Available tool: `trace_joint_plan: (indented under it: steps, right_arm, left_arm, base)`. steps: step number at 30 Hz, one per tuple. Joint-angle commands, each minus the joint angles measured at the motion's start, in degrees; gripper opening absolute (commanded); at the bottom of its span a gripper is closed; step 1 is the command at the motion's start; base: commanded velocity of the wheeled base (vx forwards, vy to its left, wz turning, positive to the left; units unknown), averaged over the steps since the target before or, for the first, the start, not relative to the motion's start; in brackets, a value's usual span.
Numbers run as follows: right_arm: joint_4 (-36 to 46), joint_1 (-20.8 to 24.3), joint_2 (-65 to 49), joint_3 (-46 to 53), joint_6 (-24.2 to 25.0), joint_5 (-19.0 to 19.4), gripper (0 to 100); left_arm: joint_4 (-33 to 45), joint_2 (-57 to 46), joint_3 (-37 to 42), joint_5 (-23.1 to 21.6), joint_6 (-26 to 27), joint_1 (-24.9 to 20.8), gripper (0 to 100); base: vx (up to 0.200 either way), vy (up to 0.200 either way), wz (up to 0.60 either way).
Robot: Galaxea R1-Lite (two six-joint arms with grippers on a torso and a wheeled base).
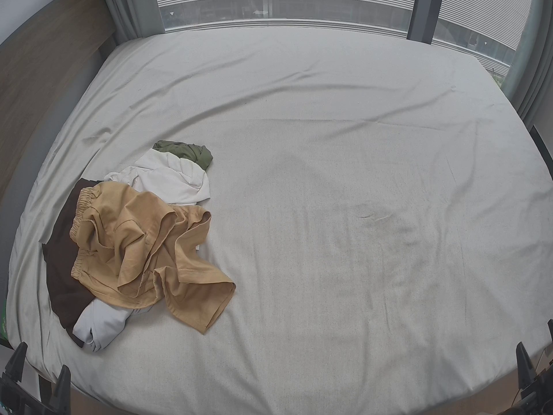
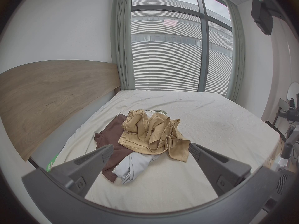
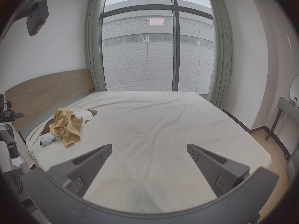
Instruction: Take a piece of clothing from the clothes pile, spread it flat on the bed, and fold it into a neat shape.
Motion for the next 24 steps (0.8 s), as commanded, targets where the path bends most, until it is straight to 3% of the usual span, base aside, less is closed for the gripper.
trace_joint_plan:
  steps: [1, 8, 12, 21, 24]
  right_arm:
    - [-5.47, -1.04, 8.83, -9.81, 0.36, 2.13, 100]
    - [-7.40, 2.74, 16.56, -6.38, 2.38, 4.15, 100]
    - [-9.33, 5.82, 20.61, -9.02, 7.13, 4.15, 100]
    - [-14.78, 12.85, 31.33, -12.88, 9.85, 4.42, 100]
    - [-14.78, 15.84, 35.55, -15.70, 12.31, 7.58, 100]
  left_arm:
    - [0.00, -0.93, 1.01, -0.12, 0.09, 0.00, 100]
    - [0.00, -0.93, 1.01, -0.04, -0.53, 0.00, 100]
    - [0.00, -0.93, 1.01, -0.12, -0.44, 0.00, 100]
    - [0.00, -0.93, 1.01, -0.12, -0.53, 0.00, 100]
    - [0.00, -0.93, 1.01, -0.12, -0.53, 0.00, 100]
  base:
    - [0.000, 0.000, 0.00]
    - [0.000, 0.000, 0.00]
    - [0.000, 0.000, 0.00]
    - [0.000, 0.000, 0.00]
    - [0.000, 0.000, 0.00]
